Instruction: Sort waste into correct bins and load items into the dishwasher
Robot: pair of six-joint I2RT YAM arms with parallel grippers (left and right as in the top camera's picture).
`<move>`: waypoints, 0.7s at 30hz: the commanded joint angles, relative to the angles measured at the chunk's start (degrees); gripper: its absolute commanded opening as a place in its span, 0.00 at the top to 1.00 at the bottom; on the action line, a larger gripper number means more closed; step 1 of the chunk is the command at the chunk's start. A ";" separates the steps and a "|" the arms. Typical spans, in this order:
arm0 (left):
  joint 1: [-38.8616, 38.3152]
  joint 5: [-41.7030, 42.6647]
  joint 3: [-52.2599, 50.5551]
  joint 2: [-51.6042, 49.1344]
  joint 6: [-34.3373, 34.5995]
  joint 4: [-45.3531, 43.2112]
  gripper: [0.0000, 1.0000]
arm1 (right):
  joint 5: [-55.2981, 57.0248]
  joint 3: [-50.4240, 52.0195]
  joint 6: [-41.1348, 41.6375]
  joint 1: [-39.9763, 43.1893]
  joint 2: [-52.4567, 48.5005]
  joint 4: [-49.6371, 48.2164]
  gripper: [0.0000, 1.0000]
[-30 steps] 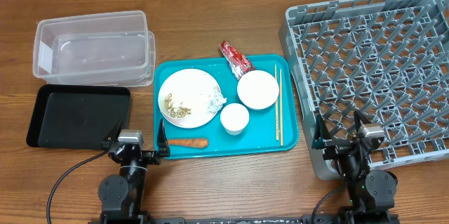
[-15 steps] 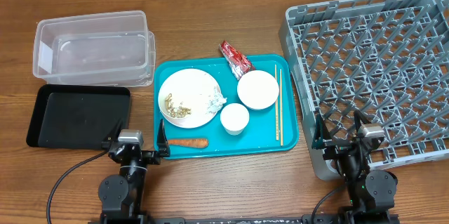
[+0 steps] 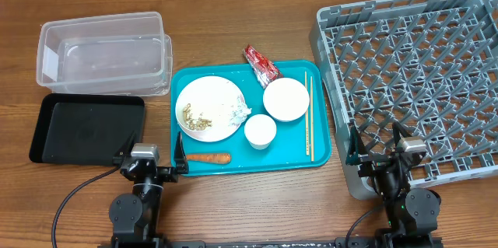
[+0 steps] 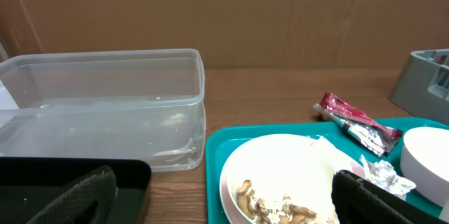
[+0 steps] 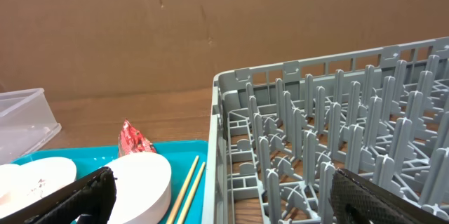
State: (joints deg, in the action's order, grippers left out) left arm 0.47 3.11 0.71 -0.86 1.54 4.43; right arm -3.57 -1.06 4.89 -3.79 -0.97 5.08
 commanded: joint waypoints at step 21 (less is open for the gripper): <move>0.15 -1.64 -0.44 0.59 0.74 -0.11 0.00 | 0.50 0.57 0.00 -0.04 0.15 -0.46 0.00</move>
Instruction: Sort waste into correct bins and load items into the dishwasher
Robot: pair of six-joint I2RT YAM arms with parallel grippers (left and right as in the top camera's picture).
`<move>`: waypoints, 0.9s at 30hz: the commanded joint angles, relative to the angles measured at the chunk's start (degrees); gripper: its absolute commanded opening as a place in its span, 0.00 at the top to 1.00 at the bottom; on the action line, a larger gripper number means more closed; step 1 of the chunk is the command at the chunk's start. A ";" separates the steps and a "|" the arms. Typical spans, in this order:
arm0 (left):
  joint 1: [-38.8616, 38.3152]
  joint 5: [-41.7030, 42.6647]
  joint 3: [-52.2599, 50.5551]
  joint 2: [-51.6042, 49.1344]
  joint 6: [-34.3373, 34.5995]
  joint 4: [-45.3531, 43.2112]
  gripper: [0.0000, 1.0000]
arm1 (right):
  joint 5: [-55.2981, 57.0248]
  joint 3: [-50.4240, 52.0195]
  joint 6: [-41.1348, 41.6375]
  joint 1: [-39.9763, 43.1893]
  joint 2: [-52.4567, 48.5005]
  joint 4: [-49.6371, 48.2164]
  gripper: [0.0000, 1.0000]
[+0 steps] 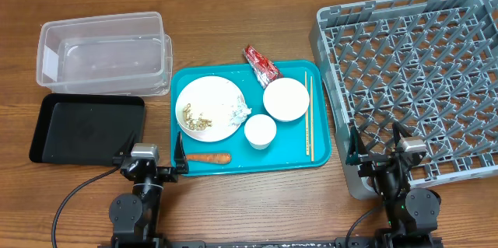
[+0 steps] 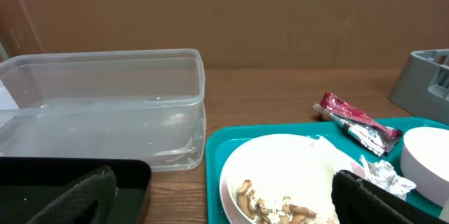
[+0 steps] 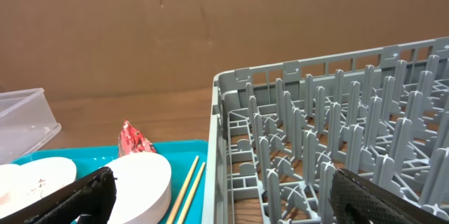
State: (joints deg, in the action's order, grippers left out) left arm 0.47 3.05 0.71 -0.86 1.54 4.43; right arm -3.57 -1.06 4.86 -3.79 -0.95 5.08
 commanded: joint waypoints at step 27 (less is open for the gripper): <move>0.28 -1.77 14.49 -11.63 9.22 2.23 0.00 | 2.60 -12.13 7.34 0.02 -5.86 0.68 0.00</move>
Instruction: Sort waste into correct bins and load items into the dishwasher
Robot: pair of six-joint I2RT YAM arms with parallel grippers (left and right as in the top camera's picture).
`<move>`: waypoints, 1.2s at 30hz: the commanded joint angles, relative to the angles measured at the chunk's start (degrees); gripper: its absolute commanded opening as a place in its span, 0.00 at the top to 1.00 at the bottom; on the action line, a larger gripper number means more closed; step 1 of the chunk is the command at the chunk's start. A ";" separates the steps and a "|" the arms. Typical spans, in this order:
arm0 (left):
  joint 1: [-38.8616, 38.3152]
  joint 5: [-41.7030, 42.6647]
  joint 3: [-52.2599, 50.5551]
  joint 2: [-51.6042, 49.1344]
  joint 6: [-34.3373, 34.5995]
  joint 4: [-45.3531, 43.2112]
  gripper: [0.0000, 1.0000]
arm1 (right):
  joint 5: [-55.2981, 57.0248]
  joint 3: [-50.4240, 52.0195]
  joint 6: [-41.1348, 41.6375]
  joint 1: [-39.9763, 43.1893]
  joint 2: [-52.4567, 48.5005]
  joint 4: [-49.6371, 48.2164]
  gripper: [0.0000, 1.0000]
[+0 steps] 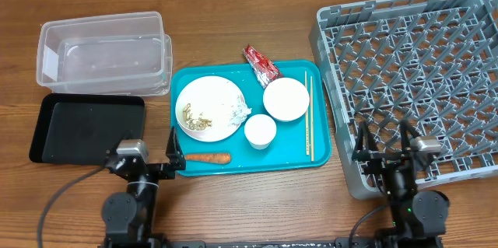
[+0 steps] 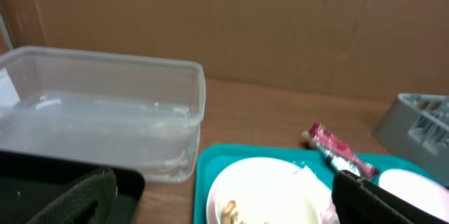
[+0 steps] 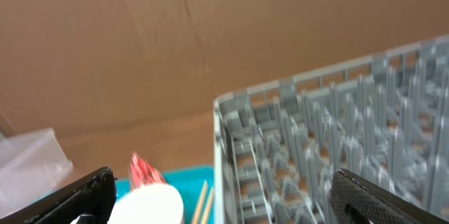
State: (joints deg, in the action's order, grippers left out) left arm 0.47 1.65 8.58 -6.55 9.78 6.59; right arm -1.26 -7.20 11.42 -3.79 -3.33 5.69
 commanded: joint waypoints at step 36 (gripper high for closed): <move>-2.51 9.68 62.51 -62.75 3.96 37.75 0.00 | -5.29 -62.31 -5.84 0.02 -60.24 45.05 0.00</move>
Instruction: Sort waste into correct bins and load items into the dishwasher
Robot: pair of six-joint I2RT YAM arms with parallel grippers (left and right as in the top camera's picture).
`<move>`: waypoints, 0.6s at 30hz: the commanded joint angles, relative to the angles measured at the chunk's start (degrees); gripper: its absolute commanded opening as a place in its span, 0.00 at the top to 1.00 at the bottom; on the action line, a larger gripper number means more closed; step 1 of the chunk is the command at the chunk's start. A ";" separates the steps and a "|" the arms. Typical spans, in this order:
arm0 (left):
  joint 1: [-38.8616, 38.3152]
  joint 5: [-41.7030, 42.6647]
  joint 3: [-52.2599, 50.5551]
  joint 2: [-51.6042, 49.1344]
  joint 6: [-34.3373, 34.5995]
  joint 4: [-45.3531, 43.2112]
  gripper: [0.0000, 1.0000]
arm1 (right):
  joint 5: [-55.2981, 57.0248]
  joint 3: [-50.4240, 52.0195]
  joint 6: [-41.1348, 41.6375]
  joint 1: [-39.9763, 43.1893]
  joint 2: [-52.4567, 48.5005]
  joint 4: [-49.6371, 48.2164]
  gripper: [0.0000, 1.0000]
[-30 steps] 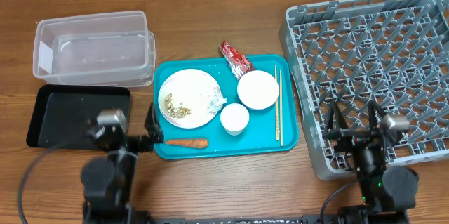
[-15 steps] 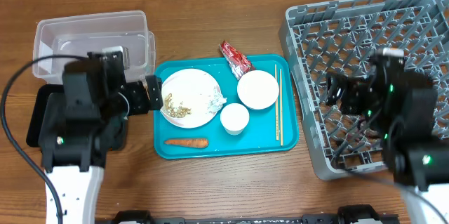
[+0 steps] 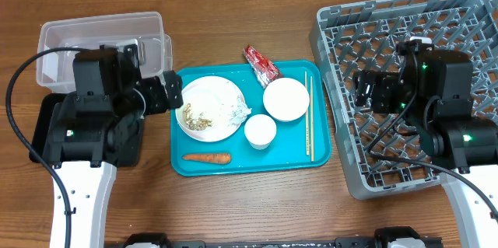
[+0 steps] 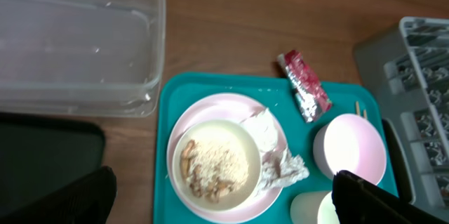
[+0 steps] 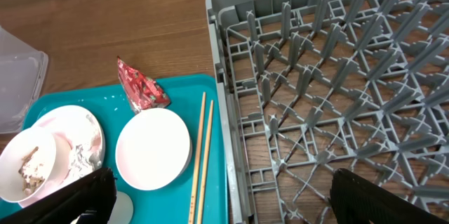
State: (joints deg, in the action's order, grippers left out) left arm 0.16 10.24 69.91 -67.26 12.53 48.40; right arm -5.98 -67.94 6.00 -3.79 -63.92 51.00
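Note:
A teal tray (image 3: 233, 162) holds a plate with a bowl of food scraps (image 4: 214, 164), crumpled foil (image 4: 287, 168), a white bowl (image 3: 285, 99), a small cup (image 3: 260, 131), a carrot (image 3: 207, 156) and chopsticks (image 5: 200, 154). A red wrapper (image 3: 261, 63) lies at the tray's far edge. The grey dish rack (image 3: 412, 77) stands on the right. My left gripper (image 3: 173, 92) hangs open high over the tray's left side, nothing between its fingers (image 4: 70, 199). Over the rack's left edge, my right gripper (image 3: 366, 89) is open and empty too.
A clear plastic bin (image 3: 101, 50) sits at the back left. In front of it lies a black tray (image 3: 47, 135), partly under my left arm. Cables trail from both arms over the table.
Both arms have risen from low at the table's front edge. The left gripper is now over the tray's left side, the right over the rack. Both wrist cameras look down. Nothing was grasped.
At the two oldest moments both arms rested low at the front edge, grippers open, looking across the table. Then both had tilted up slightly. Now they hang high over the tray and the rack, and every item lies where it was.

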 commanded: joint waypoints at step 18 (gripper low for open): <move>-18.56 4.07 1.99 -36.94 9.38 -44.00 0.00 | -0.57 -1.55 -0.02 0.02 0.35 2.51 0.00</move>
State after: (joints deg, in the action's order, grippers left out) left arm -17.63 11.49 70.74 -99.83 17.52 7.18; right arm -6.17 -67.94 5.98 -3.79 -63.92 53.65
